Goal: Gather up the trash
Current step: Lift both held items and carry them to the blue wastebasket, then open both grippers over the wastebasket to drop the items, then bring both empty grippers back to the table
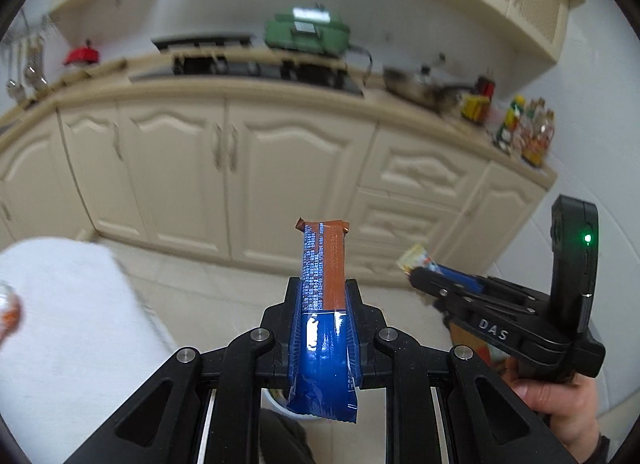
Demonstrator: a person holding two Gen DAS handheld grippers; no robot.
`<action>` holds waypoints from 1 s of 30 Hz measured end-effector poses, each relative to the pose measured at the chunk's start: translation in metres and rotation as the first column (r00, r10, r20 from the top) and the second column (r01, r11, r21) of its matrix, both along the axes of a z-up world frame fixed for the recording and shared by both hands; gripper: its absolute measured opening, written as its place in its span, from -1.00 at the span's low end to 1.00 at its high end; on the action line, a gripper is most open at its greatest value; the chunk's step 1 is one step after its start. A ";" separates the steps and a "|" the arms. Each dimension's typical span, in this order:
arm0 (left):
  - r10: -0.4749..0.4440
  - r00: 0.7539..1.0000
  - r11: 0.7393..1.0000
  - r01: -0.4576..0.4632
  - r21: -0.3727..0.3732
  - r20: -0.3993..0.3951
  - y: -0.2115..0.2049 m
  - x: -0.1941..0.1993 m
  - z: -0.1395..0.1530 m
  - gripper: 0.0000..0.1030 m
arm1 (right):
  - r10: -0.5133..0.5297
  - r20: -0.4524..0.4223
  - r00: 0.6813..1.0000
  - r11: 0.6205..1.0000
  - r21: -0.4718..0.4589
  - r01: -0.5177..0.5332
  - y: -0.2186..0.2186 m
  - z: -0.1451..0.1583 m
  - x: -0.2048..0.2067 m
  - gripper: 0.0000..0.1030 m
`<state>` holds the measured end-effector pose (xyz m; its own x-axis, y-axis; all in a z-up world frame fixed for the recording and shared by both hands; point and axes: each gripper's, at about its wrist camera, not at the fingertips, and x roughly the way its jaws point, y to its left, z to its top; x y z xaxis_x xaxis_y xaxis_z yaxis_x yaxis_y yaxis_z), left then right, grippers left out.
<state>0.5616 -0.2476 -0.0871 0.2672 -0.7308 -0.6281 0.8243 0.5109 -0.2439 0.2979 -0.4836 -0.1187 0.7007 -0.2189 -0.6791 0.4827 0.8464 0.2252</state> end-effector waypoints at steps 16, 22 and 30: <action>-0.069 0.979 0.957 0.120 0.265 -0.193 -0.186 0.058 -0.073 -0.55 | -0.061 -0.140 0.988 0.984 0.159 0.084 -0.060 -0.093 0.017 -0.51; -0.027 0.989 0.946 0.073 0.316 -0.146 -0.217 0.071 -0.082 0.74 | -0.107 -0.164 0.981 0.969 0.204 0.140 -0.071 -0.112 0.010 0.29; 0.023 0.999 0.950 -0.013 0.311 -0.029 -0.211 0.072 -0.058 0.98 | -0.156 -0.157 0.975 0.964 0.189 0.184 -0.069 -0.108 0.000 1.00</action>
<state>0.6331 -0.4583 -0.1451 0.2546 -0.4932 -0.8318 0.8087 0.5802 -0.0965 0.2978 -0.5523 -0.2265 0.5604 -0.1751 -0.8095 0.6542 0.6930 0.3029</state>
